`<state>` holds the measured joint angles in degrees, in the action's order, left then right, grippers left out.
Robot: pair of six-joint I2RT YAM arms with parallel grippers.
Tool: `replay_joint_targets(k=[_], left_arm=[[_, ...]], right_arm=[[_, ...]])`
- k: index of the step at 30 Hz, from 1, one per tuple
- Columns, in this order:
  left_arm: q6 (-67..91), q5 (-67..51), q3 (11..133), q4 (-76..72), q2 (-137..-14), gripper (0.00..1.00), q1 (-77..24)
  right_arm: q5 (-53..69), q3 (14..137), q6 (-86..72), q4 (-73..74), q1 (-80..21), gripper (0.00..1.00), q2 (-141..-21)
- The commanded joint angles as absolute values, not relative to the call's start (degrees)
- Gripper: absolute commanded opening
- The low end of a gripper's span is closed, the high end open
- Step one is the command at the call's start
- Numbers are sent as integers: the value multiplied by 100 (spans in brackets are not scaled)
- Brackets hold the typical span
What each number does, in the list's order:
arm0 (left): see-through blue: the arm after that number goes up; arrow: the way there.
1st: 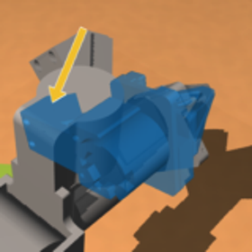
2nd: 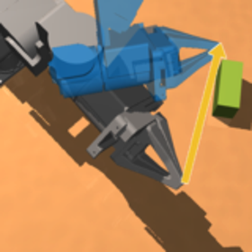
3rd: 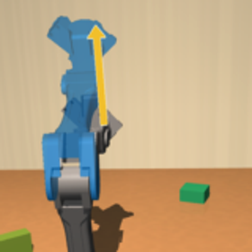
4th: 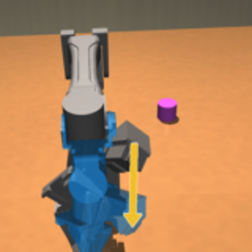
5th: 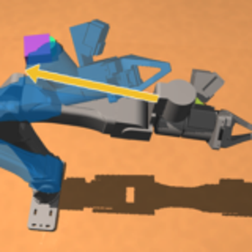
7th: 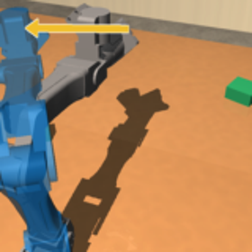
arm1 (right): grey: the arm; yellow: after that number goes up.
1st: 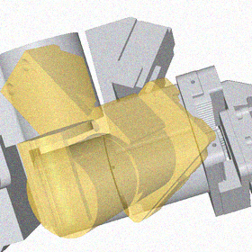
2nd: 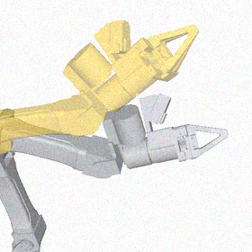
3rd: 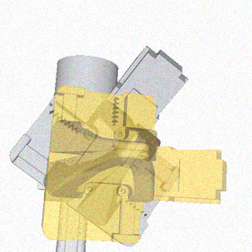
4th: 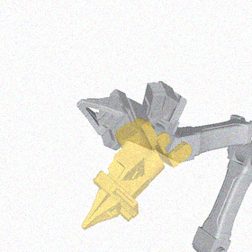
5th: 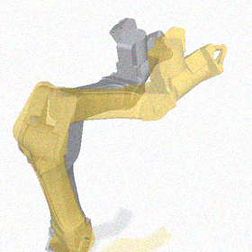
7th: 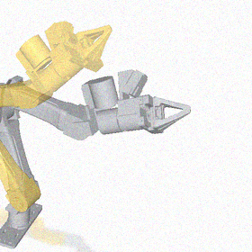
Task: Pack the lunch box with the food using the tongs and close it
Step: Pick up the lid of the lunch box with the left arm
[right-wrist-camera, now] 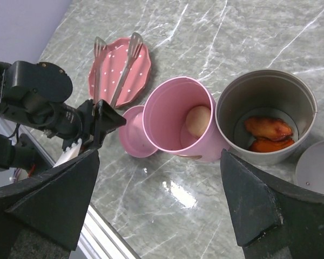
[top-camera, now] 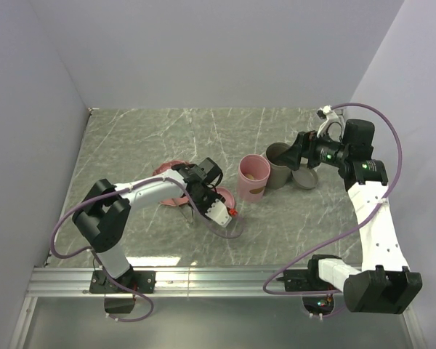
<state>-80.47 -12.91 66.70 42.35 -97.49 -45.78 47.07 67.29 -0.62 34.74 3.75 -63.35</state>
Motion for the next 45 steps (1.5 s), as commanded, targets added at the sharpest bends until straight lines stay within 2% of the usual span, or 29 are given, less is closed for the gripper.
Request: replay_joint_targets(k=[1,11,14,15,16,21,32,35,39,41,43,44,45], left_arm=[[-8428,-1064,6610,3938,-9809,44,-4684],[-8824,-668,6258,3762,-9879,32,-4816],[-8710,-738,6319,3762,-9905,24,-4851],[-8649,-817,6354,3762,-9897,15,-4869],[-8501,-878,6450,3814,-9870,12,-4887],[-7999,-1414,6776,4201,-9484,1,-4992],[-6769,-2354,7418,5291,-8280,0,-5124],[-6031,-3013,7479,5335,-7858,0,-5089],[-4077,-4486,7760,4739,-7349,0,-4494],[-3195,-5016,7743,3748,-7129,0,-4133],[-1640,-5650,7516,2721,-6760,0,-3588],[-1052,-5808,7384,1524,-6637,0,-3412],[242,-6027,7104,929,-6462,0,-3088]], right_arm=[[4738,6987,-114,3401,431,100,-6275],[4755,7172,-53,3480,466,100,-6486],[4755,7198,-70,3472,475,100,-6513],[4746,7207,-70,3463,475,100,-6513],[4746,7216,-88,3463,483,100,-6495],[4755,7268,-254,3279,510,100,-6451],[4623,8217,-580,3050,641,100,-6917],[4649,8349,-799,2866,650,100,-6961],[4798,8157,-1281,2209,659,100,-6935],[4886,7990,-1458,1909,668,100,-6873],[5044,7796,-1661,1539,668,100,-6847],[5106,7761,-1739,1451,677,100,-6855],[5193,7717,-1940,1276,677,100,-6899]])
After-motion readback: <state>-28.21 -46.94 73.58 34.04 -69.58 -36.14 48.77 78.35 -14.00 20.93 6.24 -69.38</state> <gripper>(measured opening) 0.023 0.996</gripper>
